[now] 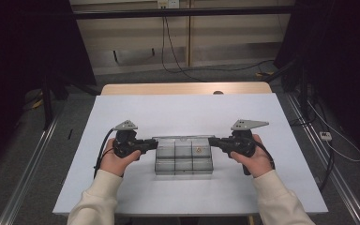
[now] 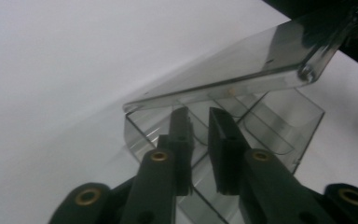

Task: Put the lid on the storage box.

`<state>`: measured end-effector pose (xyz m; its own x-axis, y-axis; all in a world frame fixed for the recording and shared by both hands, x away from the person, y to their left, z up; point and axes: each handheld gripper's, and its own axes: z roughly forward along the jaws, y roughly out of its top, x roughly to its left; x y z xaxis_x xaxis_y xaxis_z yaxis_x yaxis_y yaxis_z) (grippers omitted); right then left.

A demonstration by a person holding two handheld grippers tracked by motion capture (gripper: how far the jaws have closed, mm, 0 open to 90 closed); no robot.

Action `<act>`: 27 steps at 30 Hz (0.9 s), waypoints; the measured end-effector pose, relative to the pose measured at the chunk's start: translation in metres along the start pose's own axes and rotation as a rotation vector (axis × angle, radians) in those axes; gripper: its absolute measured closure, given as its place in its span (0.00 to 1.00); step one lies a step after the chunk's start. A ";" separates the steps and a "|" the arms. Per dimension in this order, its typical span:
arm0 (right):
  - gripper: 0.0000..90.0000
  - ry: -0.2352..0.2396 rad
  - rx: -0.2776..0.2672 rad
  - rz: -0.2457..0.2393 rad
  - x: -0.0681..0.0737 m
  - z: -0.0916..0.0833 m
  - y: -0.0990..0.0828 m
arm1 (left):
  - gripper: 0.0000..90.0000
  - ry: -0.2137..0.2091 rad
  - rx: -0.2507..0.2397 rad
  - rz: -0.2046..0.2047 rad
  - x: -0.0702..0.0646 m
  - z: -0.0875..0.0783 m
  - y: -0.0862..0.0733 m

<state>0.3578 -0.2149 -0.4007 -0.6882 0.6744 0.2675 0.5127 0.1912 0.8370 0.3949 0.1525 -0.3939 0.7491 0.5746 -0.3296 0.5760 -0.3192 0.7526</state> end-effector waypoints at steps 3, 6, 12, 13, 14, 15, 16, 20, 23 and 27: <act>1.00 -0.001 0.001 -0.009 0.002 0.001 0.000 | 0.96 -0.033 -0.014 -0.003 -0.001 0.001 0.000; 1.00 0.000 0.004 -0.018 0.004 0.002 -0.001 | 0.99 -0.051 -0.004 0.002 -0.001 0.001 -0.001; 1.00 0.003 0.005 -0.020 0.006 0.001 -0.004 | 1.00 -0.052 -0.004 0.006 -0.003 0.001 -0.002; 1.00 0.004 0.004 -0.025 0.007 0.001 -0.005 | 1.00 -0.050 -0.005 0.008 -0.004 0.001 -0.002; 1.00 0.003 0.004 -0.026 0.007 0.000 -0.005 | 1.00 -0.051 0.001 0.014 -0.004 0.001 -0.002; 1.00 0.001 0.002 -0.026 0.007 0.000 -0.006 | 1.00 -0.053 -0.001 0.013 -0.005 0.002 -0.003; 1.00 0.002 0.002 -0.028 0.008 0.000 -0.006 | 1.00 -0.052 0.002 0.016 -0.006 0.002 -0.003; 1.00 0.002 0.011 -0.033 0.010 0.000 -0.009 | 1.00 -0.046 0.013 0.031 -0.008 0.003 -0.005; 1.00 0.006 0.015 -0.039 0.011 0.000 -0.013 | 1.00 -0.049 0.016 0.030 -0.008 0.004 -0.007; 1.00 0.014 0.022 -0.047 0.014 0.002 -0.015 | 1.00 -0.041 0.017 0.037 -0.009 0.003 -0.010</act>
<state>0.3412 -0.2072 -0.4102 -0.7186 0.6545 0.2349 0.4908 0.2380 0.8381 0.3831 0.1481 -0.3999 0.7829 0.5305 -0.3250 0.5526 -0.3528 0.7551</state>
